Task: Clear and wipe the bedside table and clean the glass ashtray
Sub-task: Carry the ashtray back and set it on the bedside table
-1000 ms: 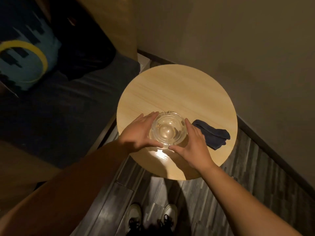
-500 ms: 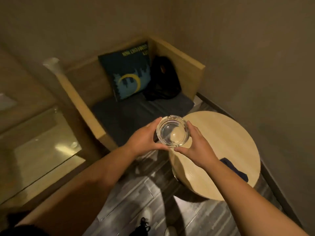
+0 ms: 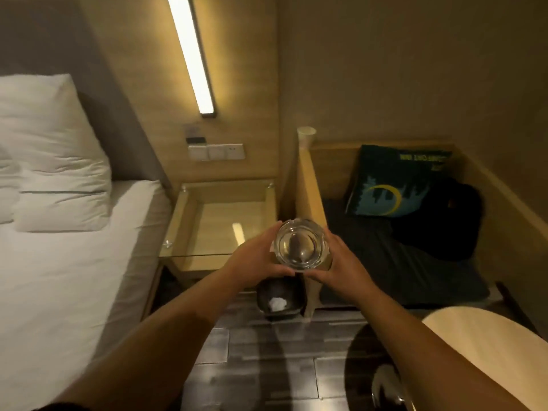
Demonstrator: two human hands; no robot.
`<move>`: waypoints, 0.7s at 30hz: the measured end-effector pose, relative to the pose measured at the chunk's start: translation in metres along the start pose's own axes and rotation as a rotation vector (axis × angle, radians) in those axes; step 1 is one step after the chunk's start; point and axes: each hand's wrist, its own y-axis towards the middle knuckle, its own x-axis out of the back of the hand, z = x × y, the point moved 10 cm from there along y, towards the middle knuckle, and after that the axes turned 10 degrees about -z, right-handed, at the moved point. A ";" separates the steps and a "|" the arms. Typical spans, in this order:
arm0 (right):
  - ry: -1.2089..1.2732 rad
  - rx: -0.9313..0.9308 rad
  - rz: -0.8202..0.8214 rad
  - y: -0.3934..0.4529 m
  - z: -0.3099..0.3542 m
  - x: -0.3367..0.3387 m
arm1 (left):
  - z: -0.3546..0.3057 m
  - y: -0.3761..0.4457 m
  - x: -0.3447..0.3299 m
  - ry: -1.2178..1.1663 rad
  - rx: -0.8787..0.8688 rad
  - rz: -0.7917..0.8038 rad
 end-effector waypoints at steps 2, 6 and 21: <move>-0.006 0.044 0.052 0.016 0.031 -0.035 | 0.033 -0.008 0.033 0.006 0.033 -0.054; 0.032 0.116 0.108 0.044 0.085 -0.101 | 0.096 -0.019 0.088 0.019 0.067 -0.102; -0.073 0.200 0.183 0.139 0.204 -0.275 | 0.286 -0.012 0.211 0.000 0.209 -0.157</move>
